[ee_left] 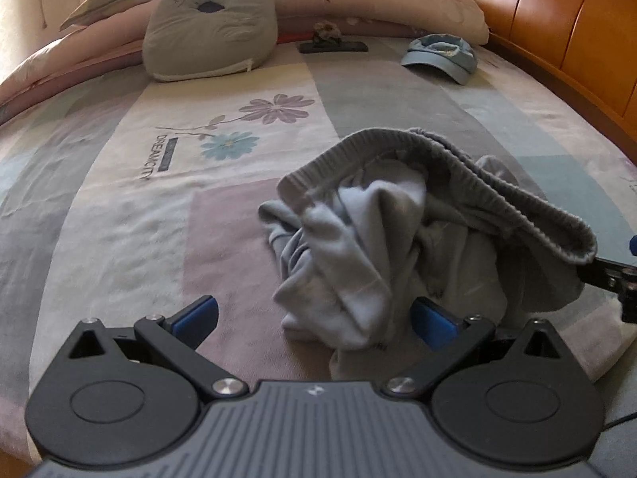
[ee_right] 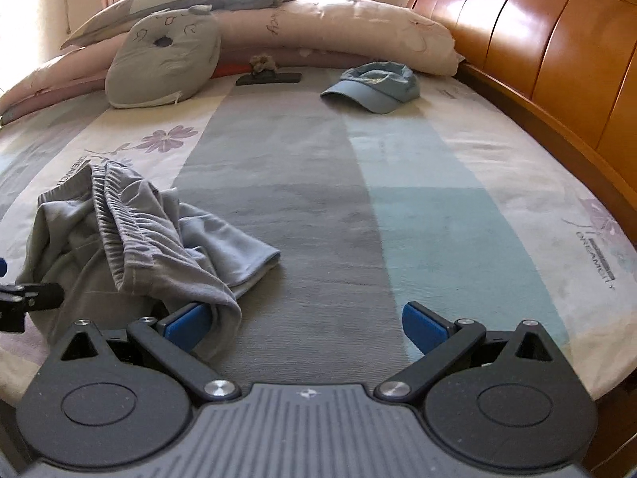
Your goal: Fold clothes
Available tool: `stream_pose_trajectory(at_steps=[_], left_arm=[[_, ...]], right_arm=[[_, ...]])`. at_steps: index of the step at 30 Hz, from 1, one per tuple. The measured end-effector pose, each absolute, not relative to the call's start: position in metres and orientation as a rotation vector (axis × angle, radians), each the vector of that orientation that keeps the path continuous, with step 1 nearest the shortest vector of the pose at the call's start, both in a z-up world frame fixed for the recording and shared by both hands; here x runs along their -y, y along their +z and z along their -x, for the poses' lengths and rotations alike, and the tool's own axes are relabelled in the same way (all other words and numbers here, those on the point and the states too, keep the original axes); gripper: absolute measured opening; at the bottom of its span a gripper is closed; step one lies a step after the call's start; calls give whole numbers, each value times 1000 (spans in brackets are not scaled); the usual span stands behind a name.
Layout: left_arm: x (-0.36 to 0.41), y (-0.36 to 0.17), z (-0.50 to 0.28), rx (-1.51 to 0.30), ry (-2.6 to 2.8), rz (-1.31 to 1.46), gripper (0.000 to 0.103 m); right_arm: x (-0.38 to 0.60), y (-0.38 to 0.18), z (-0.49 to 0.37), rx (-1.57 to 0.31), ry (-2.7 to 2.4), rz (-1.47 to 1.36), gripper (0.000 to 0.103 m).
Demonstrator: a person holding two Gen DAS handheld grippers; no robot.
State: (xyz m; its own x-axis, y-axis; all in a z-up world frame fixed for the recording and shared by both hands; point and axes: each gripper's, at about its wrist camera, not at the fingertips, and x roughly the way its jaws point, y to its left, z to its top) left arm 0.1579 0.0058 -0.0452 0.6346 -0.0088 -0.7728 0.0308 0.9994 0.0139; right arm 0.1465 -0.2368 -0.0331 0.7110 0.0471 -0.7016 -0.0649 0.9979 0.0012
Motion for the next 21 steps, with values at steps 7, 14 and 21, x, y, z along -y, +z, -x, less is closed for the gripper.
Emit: stream_pose_trajectory(at_steps=[7,14,21], left_arm=[[-16,-48,-155,-877,-25,-9,102],[-28,-56,-158,-892,-34,18,102],[-32,-52,-170,-866,-30,-2,102]], right_arm=[[218,-31,-148,-732,201,28,103],[184,-48,-157,-699,349,146,103],[185,-43,-159,-654,316,251,103]])
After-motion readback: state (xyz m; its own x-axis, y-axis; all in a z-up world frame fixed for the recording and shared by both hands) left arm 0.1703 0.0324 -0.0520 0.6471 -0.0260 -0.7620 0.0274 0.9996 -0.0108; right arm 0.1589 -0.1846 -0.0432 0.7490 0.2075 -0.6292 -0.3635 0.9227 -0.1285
